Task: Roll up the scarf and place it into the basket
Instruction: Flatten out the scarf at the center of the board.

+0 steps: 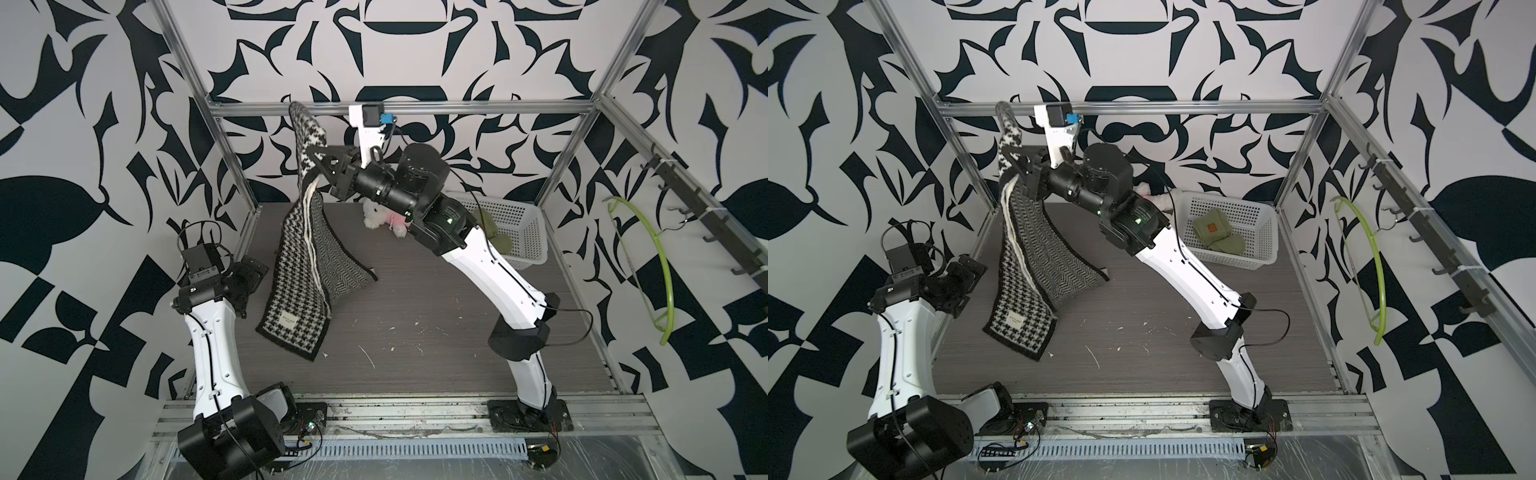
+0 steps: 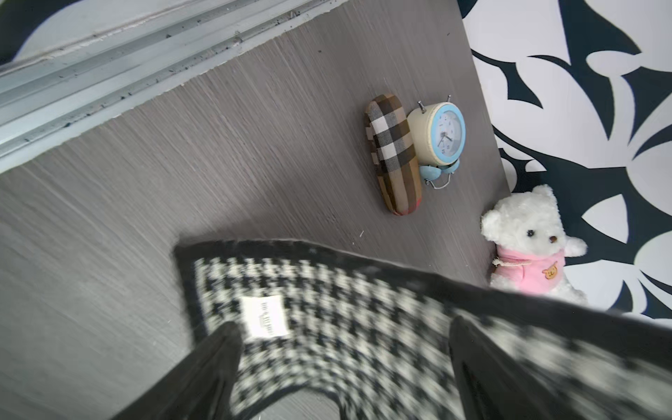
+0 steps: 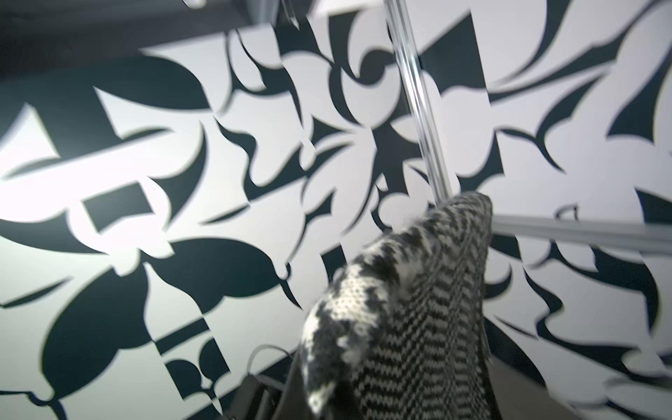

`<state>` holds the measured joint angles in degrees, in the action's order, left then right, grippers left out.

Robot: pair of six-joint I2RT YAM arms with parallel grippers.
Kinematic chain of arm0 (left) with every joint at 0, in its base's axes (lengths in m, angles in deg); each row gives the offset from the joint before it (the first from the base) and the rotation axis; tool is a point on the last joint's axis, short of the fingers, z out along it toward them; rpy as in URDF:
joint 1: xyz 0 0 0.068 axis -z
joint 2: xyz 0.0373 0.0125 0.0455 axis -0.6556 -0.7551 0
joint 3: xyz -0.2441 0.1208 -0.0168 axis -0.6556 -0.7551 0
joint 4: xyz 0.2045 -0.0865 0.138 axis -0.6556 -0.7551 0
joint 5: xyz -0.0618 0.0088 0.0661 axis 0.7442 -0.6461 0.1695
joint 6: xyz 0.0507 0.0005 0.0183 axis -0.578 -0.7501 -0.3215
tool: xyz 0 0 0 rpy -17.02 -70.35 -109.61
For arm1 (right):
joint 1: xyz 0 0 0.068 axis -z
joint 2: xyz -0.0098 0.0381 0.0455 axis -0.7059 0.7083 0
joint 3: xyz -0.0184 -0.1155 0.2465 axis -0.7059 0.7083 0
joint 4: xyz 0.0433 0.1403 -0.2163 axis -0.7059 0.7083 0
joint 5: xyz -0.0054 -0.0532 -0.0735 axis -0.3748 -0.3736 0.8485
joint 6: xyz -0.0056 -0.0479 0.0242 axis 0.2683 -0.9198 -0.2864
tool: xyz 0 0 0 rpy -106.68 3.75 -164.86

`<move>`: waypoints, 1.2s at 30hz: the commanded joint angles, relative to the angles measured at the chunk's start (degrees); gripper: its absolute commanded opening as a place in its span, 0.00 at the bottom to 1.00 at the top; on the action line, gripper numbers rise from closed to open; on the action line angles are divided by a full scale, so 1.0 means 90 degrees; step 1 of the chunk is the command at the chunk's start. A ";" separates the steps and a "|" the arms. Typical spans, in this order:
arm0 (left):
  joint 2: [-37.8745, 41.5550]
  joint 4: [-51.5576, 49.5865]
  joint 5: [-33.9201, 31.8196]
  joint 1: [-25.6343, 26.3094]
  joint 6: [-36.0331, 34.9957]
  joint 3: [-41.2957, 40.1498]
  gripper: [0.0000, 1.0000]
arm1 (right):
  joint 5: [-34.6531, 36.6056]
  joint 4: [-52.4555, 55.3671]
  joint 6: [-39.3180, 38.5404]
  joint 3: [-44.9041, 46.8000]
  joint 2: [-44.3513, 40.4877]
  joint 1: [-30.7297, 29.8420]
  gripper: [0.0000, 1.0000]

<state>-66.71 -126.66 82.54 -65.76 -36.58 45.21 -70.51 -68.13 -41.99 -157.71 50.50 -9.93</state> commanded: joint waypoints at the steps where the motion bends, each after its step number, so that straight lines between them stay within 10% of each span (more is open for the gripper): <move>1: 0.0000 0.0106 0.0209 -0.0014 0.0002 -0.0080 0.94 | -0.0559 -0.1607 0.0602 -0.0464 -0.0098 0.0147 0.00; 7: 0.0021 0.0141 0.0265 -0.0022 -0.0009 -0.0140 0.94 | -0.0662 -0.3009 0.1827 0.2171 -0.1271 0.0805 0.00; 13: -0.0014 0.0174 0.0376 -0.0018 0.0003 -0.0076 0.94 | 0.0863 -0.1846 0.1468 0.6164 -0.3820 0.0981 0.00; 17: -0.0038 0.0415 0.0765 -0.0018 0.0067 -0.0211 0.92 | 0.3654 0.0629 0.1455 0.8970 -0.6250 0.1033 0.00; 23: 0.0032 0.0643 0.1557 0.0259 -0.0140 -0.0343 0.88 | 0.6164 0.5626 0.3652 1.0339 -0.8226 0.1058 0.00; 26: 0.0057 0.0625 0.1663 0.0541 -0.0257 -0.0395 0.88 | 0.6488 0.7524 0.4883 1.0548 -0.8302 0.1092 0.42; 30: -0.0020 0.0604 0.1561 0.0843 -0.0442 -0.0424 0.88 | 0.6314 0.7189 0.4156 1.0304 -0.7439 0.1103 0.73; 36: -0.0038 0.0428 0.1323 0.1238 -0.0524 -0.0304 0.88 | 0.4874 0.6039 0.2634 0.9690 -0.5408 0.1034 0.77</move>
<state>-67.17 -121.87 95.19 -55.25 -39.70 42.57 -20.48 -9.27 -11.28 -68.08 -2.52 0.00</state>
